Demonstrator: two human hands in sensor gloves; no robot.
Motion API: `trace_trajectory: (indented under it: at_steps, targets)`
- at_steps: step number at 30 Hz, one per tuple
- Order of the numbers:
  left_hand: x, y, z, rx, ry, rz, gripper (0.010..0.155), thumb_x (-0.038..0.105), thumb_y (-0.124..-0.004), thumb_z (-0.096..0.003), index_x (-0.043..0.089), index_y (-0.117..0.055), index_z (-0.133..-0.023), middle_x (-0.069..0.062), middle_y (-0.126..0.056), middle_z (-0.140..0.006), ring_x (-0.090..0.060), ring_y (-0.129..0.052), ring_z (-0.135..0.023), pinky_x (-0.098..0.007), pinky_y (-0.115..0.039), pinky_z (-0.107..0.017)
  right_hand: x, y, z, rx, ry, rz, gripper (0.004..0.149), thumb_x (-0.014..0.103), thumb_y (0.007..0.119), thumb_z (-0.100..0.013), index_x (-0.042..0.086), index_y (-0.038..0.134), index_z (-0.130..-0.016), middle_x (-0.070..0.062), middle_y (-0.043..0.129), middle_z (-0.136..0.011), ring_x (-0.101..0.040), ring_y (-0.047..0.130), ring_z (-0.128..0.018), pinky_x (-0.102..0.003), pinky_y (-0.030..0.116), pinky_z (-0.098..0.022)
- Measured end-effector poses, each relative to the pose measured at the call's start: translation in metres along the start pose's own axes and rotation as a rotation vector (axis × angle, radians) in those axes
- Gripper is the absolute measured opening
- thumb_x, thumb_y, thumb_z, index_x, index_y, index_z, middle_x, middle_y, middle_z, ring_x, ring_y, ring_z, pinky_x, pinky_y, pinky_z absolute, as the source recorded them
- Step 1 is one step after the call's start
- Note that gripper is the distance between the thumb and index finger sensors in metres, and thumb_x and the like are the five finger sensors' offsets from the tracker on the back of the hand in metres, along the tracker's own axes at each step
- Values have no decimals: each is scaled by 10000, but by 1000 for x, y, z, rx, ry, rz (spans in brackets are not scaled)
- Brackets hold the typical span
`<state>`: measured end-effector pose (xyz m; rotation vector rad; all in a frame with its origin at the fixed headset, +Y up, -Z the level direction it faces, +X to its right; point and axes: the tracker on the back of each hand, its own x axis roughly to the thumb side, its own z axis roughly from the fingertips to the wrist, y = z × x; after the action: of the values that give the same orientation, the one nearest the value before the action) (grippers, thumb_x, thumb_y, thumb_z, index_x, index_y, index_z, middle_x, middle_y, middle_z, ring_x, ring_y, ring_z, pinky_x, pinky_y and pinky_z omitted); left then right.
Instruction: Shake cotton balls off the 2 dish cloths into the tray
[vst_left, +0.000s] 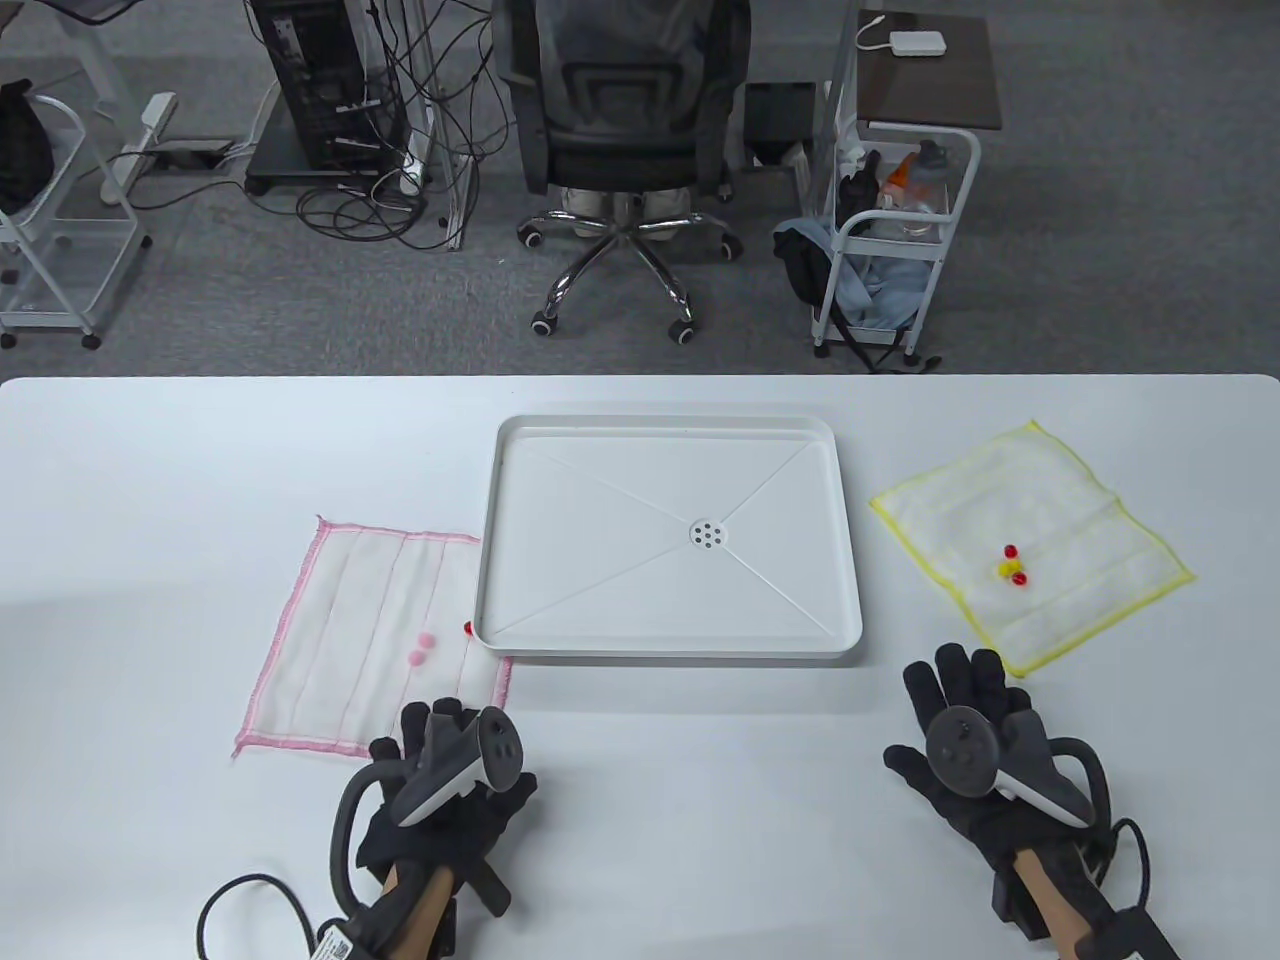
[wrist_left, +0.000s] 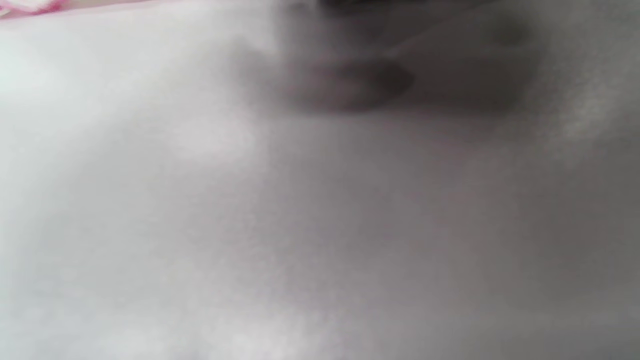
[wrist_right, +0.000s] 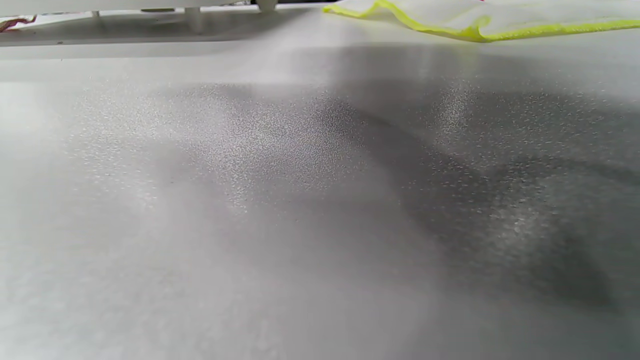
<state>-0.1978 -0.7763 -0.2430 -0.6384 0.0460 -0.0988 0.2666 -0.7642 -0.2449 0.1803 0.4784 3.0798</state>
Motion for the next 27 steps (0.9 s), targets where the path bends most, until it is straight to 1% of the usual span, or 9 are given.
trace_trajectory:
  at_steps: [12, 16, 27]
  targets:
    - [4, 0, 1, 12, -64, 8, 810, 700, -406, -498, 271, -126, -1126, -43, -33, -1187, -352, 13, -1037, -601, -178, -774, 0, 0, 0, 2, -2, -3, 773, 629, 440, -491, 314, -10, -1036, -4, -202, -1055, -289, -216, -914, -576, 99, -746]
    - [4, 0, 0, 1, -94, 25, 809, 699, -409, -498, 275, -117, -1122, -42, -23, -1184, -350, 19, -1035, -598, -177, -775, 0, 0, 0, 3, -3, -4, 772, 629, 441, -491, 315, -9, -1035, -3, -201, -1055, -289, -216, -913, -576, 99, -746]
    - [12, 0, 2, 11, -145, -2, 790, 693, -424, -500, 293, -152, -1124, -31, -46, -1189, -334, 21, -1036, -591, -177, -779, -1, 0, 0, 4, -3, -6, 773, 628, 442, -491, 315, -9, -1036, -3, -201, -1055, -287, -216, -914, -575, 98, -746]
